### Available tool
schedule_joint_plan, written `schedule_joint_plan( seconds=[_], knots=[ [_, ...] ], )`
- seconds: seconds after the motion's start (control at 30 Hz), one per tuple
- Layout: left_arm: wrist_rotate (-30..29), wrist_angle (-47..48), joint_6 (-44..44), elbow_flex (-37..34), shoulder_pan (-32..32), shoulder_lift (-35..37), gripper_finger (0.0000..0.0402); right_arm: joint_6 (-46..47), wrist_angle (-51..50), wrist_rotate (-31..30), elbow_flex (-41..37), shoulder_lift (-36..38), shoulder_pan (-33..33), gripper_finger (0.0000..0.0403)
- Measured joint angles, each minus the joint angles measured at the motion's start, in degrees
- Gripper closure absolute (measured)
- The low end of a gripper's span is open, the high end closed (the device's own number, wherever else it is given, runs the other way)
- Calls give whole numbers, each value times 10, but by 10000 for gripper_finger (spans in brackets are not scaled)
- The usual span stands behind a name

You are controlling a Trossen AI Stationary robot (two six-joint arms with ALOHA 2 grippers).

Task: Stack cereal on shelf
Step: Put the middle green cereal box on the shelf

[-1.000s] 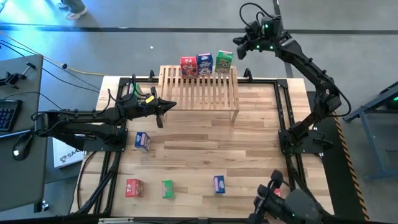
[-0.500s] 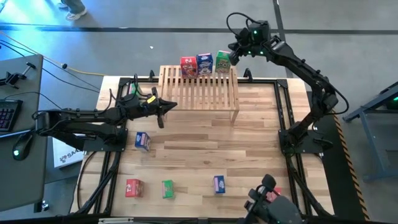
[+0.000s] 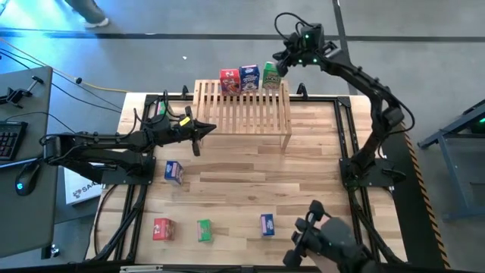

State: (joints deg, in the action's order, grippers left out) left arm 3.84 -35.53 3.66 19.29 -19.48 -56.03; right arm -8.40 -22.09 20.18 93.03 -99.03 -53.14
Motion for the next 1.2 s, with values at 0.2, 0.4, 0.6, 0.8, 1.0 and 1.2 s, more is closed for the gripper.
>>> schedule_joint_plan(
  seconds=[0.2, 0.4, 0.6, 0.8, 1.0, 1.2],
  knots=[
    [0, 0, 0, 0, 0, 0, 401, 0, 16, 66, 0, -19, -28, 403],
    [0, 0, 0, 0, 0, 0, 402, 9, 25, 195, 0, -28, -46, 403],
    [0, 1, 0, 0, 0, 0, 401, 9, 31, 209, 0, -28, -46, 403],
    [0, 1, 0, 0, 0, 0, 401, 8, 42, 207, -1, -4, -46, 403],
    [0, 1, 0, 0, 0, 0, 401, 31, 27, 136, -1, 46, -41, 403],
    [0, 1, 0, 0, 0, 0, 402, -12, -76, 59, -1, 70, -27, 362]
  ],
)
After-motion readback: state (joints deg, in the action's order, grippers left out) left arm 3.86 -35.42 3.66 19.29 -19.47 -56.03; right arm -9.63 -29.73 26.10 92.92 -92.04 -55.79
